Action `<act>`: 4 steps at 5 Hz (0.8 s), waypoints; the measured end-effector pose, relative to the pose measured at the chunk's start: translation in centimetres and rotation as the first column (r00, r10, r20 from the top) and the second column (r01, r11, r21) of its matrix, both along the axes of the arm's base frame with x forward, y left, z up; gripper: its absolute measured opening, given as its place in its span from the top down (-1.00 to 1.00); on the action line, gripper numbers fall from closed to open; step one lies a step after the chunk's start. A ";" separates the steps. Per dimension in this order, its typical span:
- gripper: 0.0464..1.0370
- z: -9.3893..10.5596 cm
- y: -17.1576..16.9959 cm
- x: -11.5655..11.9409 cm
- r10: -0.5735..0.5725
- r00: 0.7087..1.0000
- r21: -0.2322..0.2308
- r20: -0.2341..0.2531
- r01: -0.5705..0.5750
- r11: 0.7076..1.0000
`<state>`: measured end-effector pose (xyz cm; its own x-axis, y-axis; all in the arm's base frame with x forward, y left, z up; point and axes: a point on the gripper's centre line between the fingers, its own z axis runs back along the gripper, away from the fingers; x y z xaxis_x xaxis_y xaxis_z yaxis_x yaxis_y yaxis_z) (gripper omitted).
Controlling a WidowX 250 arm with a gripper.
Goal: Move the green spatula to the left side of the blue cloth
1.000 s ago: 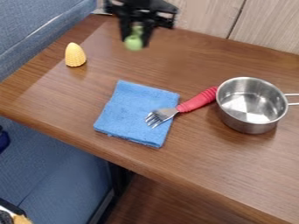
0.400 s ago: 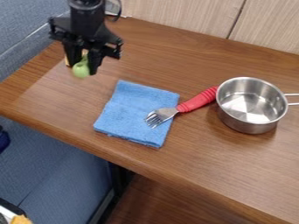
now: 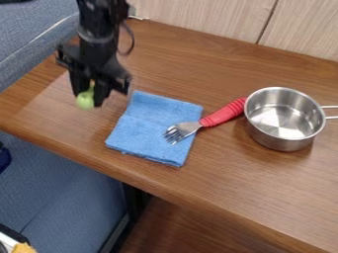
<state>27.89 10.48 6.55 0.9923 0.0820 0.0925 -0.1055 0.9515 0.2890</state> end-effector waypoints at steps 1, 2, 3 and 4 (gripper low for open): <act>0.34 -1.3 0.1 0.0 -0.007 0.999 0.017 -0.039 0.007 1.000; 0.34 -1.9 0.1 -0.3 -0.002 0.998 0.018 -0.056 0.003 1.000; 0.20 -1.9 -0.1 -0.2 -0.007 0.998 0.017 -0.057 0.008 1.000; -0.43 -2.0 -0.3 -0.4 -0.006 0.997 0.010 -0.078 0.006 1.000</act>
<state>27.51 10.21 4.59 0.9970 0.0755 0.0151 -0.0765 0.9491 0.3054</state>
